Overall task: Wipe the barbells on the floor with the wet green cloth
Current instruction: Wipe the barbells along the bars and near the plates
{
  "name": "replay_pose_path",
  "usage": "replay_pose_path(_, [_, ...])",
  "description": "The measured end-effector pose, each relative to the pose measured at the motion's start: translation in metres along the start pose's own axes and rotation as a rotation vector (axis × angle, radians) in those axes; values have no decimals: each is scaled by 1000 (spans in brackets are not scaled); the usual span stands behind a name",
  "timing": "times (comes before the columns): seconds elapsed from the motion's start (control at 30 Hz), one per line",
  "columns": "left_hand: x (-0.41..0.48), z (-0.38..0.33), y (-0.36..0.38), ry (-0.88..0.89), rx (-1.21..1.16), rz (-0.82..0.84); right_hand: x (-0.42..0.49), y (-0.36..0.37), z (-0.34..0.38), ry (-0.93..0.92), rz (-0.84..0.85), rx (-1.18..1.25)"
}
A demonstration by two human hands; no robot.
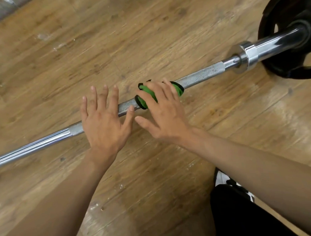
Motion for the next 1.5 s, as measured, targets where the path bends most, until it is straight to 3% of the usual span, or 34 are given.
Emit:
replay_pose_path(0.1, [-3, -2, 1, 18, 8, 9, -12, -20, -37, -120, 14, -126])
replay_pose_path(0.27, [-8, -3, -1, 11, 22, -3, -45, -89, -132, 181, -271, -251])
replay_pose_path(0.4, [-10, -6, -1, 15, 23, -8, -42, -96, -120, 417, -516, -156])
replay_pose_path(0.47, [-11, -5, -2, 7, 26, -14, -26, -72, -81, 379, -449, -90])
replay_pose_path(0.6, [-12, -7, -3, 24, 23, -8, -7, -3, 3, 179, -105, -64])
replay_pose_path(0.77, [-14, -7, -2, 36, 40, 14, -6, -11, -7, -45, 5, -146])
replay_pose_path(0.97, [-19, -7, -1, 17, 29, 38, -39, -92, -115, 264, -158, -304])
replay_pose_path(1.1, [-25, -9, 0, 27, 27, 71, -43, -89, -102, 503, -230, -291])
replay_pose_path(1.27, [-28, -12, 1, 64, -59, 195, -18, 5, 15, 246, 63, -175])
replay_pose_path(1.37, [-39, -5, 6, 148, -126, 327, -21, 20, 28, 201, 118, -191])
replay_pose_path(1.5, [-46, 31, 6, 238, -107, 339, -25, 11, 25, 155, 111, -193])
Point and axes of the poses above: each hand's wrist, its own x-axis towards the middle knuckle, its own y-axis out of the palm, z = x × y, the point moved 10 cm from there along x, towards the middle knuckle, and after that the axes turned 13 degrees about x, right-handed, at the moved point
